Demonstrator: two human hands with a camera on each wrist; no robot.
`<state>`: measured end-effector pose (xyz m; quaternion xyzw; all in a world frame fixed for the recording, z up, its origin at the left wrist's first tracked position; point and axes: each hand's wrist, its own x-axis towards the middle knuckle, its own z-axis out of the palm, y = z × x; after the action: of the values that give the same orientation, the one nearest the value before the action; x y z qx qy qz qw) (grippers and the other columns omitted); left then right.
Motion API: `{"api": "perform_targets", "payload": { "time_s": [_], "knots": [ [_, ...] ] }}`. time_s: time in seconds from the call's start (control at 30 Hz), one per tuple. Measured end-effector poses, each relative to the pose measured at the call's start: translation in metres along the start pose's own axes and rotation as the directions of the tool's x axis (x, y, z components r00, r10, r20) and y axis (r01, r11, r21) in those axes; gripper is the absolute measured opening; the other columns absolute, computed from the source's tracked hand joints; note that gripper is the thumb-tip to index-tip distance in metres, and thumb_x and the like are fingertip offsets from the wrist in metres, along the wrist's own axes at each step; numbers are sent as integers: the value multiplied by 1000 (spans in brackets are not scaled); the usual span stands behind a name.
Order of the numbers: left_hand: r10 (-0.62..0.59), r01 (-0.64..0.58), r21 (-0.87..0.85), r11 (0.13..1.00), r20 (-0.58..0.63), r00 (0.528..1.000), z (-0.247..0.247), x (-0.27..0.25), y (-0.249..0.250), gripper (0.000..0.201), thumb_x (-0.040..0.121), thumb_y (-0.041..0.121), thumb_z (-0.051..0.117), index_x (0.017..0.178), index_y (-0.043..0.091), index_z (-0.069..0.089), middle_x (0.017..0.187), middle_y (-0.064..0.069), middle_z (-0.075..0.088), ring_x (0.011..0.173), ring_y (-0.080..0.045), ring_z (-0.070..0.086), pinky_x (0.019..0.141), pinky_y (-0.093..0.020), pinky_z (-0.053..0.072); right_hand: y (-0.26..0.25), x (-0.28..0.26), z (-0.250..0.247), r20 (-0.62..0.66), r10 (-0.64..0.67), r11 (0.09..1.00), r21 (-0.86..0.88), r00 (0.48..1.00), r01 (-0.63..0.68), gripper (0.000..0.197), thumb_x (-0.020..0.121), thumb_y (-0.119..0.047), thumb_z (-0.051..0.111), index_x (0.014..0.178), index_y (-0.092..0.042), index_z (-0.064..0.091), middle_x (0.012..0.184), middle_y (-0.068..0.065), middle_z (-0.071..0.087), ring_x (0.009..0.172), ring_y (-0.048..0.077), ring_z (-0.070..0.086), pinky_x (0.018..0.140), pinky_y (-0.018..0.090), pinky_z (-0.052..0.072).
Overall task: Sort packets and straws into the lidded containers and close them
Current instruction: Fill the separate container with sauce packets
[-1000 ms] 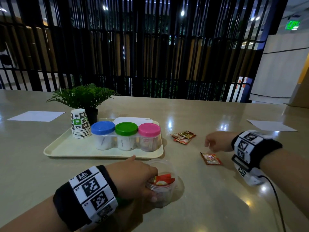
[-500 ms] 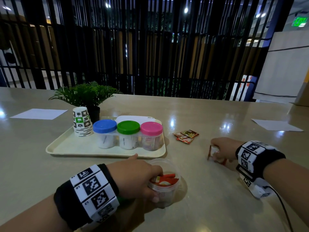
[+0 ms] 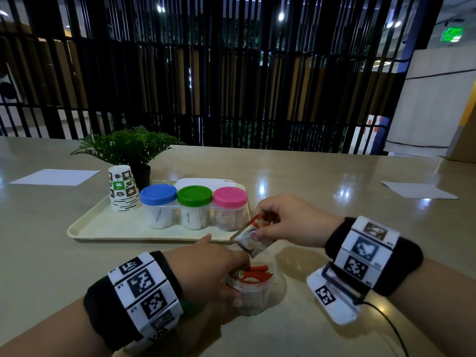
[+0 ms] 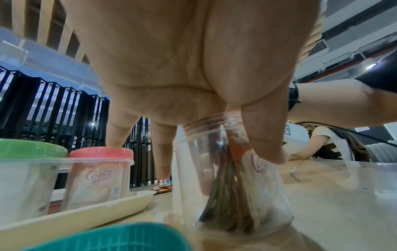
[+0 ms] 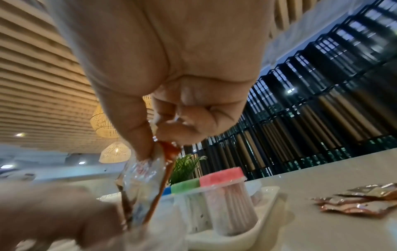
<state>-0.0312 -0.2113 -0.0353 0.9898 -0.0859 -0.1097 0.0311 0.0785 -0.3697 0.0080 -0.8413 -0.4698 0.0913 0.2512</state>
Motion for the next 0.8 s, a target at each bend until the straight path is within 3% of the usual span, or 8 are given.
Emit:
{"api": "perform_targets", "payload": {
  "time_s": [0.17, 0.27, 0.47, 0.63, 0.73, 0.8],
  "knots": [
    [8, -8, 33, 999, -8, 1000, 1, 1, 0, 57, 88, 48, 62, 138, 38, 37, 142, 14, 50, 133, -9, 42, 120, -51, 6, -2, 4, 20, -34, -49, 977, -211, 998, 41, 10, 89, -23, 60, 83, -17, 64, 83, -1, 60, 77, 15, 57, 74, 38, 52],
    [20, -20, 39, 999, -7, 1000, 2, 1, 0, 67, 88, 48, 62, 145, 40, 28, 146, 14, 46, 136, -11, 40, 119, -52, 4, -4, -1, 24, 22, -83, 961, -262, 996, 86, 14, 92, -24, 55, 78, -23, 56, 86, -1, 62, 80, 16, 56, 74, 36, 50],
    [25, -24, 53, 998, -6, 1000, 2, 2, 1, 67, 89, 48, 61, 147, 38, 28, 150, 13, 41, 139, -11, 35, 118, -53, 0, -7, -5, 31, 234, 1, 944, -321, 972, 77, 6, 101, -25, 41, 96, -30, 41, 94, -3, 54, 85, 16, 50, 70, 28, 37],
    [40, -38, 79, 996, -31, 999, 3, 1, -1, 65, 89, 47, 61, 146, 39, 30, 152, 11, 38, 141, -13, 32, 117, -56, -1, -8, -7, 33, 211, -10, 881, -461, 977, 109, 15, 99, -20, 40, 109, -26, 49, 100, 5, 61, 87, 21, 54, 69, 32, 41],
    [41, -38, 82, 996, -34, 999, 3, 0, -1, 62, 90, 45, 61, 145, 38, 32, 150, 11, 40, 140, -11, 32, 117, -57, 0, -12, -9, 32, 161, -91, 779, -603, 983, 171, 18, 94, -17, 44, 107, -25, 55, 93, 4, 61, 87, 23, 55, 71, 36, 47],
    [44, -41, 84, 996, -39, 998, 3, 0, -1, 58, 90, 45, 61, 142, 38, 36, 147, 11, 43, 138, -11, 34, 117, -57, 2, -12, -7, 34, 187, -88, 794, -580, 978, 183, 17, 92, -20, 46, 100, -23, 60, 91, 4, 61, 88, 24, 56, 75, 39, 49]
  ]
}}
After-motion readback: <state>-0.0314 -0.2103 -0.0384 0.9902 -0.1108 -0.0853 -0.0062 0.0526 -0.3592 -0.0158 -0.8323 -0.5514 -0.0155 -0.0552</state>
